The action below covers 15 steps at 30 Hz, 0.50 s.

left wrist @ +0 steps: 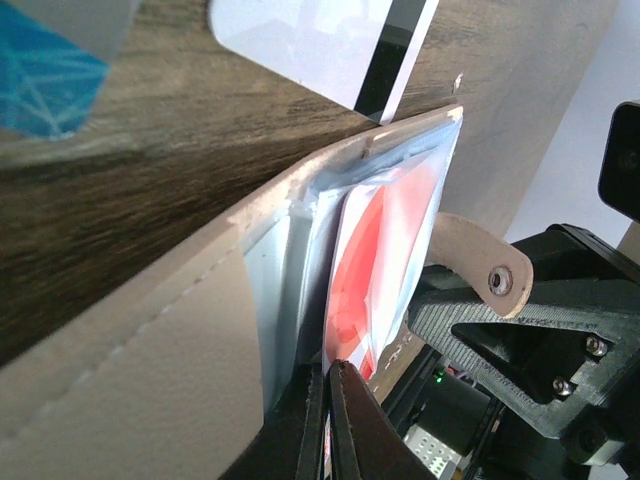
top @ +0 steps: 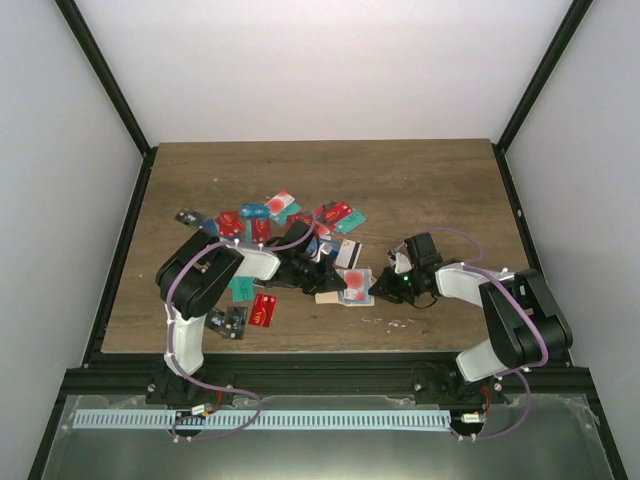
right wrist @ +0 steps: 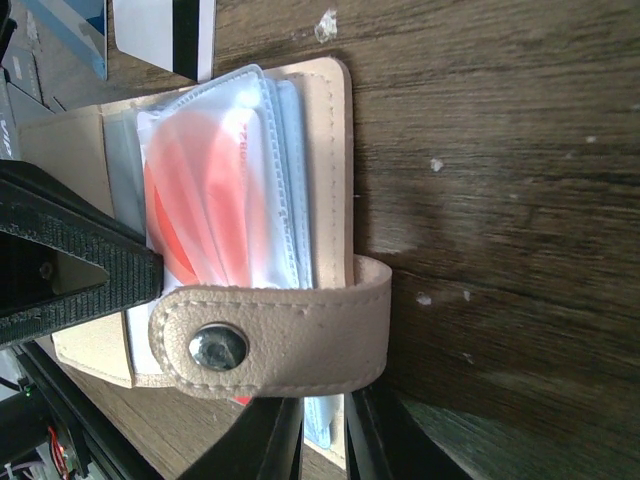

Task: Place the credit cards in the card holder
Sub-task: Insert the credit card into the card holder.

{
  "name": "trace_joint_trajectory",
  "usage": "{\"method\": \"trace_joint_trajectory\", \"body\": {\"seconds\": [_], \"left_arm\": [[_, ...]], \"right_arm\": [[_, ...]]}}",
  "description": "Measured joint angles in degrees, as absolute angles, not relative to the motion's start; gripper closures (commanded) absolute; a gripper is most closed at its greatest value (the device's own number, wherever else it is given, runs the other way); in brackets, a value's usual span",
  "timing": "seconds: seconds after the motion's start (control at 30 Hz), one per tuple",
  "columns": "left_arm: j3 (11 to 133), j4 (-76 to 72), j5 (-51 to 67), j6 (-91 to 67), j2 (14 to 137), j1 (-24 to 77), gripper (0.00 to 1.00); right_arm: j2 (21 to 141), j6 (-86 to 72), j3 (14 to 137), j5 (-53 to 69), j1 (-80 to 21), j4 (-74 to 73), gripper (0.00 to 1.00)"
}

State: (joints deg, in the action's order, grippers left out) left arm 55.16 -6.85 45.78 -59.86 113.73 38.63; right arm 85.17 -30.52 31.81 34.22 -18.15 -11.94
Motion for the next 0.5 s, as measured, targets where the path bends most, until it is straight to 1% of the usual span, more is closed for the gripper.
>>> {"method": "trace_joint_trajectory", "body": {"seconds": [0.2,0.5], "left_arm": [[55.92,-4.6,43.94,-59.27,113.4,39.09,0.96],[59.24,5.23,39.09,-53.45,111.72,39.44,0.96]], "right_arm": [[85.19,-30.48,31.81,34.26,-18.13,-11.94,0.85],[86.59,-30.44,31.79,35.66,-18.15,-9.63,0.85]]}}
